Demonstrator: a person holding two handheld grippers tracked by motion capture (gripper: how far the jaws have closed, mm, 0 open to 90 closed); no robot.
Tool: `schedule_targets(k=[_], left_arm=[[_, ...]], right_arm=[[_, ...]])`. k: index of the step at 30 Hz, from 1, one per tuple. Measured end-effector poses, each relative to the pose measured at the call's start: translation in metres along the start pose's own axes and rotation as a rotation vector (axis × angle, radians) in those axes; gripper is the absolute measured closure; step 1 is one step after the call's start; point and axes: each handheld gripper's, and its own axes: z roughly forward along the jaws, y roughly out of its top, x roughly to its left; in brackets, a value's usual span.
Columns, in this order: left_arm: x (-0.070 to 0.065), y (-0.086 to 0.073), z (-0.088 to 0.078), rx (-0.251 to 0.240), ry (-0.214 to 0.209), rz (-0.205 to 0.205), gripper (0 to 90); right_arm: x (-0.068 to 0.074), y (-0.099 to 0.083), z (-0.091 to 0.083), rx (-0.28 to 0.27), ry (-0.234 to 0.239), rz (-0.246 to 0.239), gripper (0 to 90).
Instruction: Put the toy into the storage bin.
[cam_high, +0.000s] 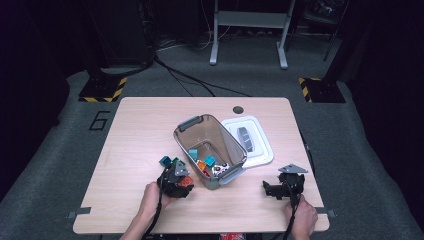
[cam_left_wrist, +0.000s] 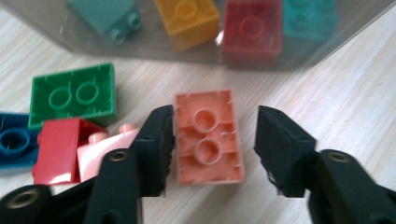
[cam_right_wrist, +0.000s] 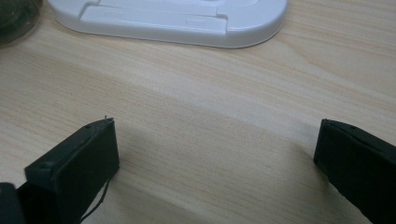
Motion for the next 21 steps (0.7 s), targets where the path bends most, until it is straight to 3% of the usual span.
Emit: schedule_targets(k=[3,8,11,16,21], left_arm=[[0.001,-0.004,-0.001,-0.016,0.003,-0.011,56.8],[0.003,-0.009,-0.007,0.001,-0.010,0.002,58.3],[0.004,-0.015,-0.011,0.002,-0.017,-0.010,58.3],[0.008,-0.027,-0.018,0.006,-0.028,-0.028,56.6],[0.010,-0.028,-0.020,0.006,-0.030,-0.039,46.7]], right_arm=[[0.000,0.000,0.000,-0.001,-0.001,0.001,0.0],[0.000,0.000,0.000,-0.001,-0.001,0.000,0.0],[0.000,0.000,0.000,-0.001,-0.001,-0.001,0.0],[0.000,0.000,0.000,0.000,0.000,-0.002,0.0],[0.000,0.000,0.000,0.000,-0.001,-0.002,0.0]])
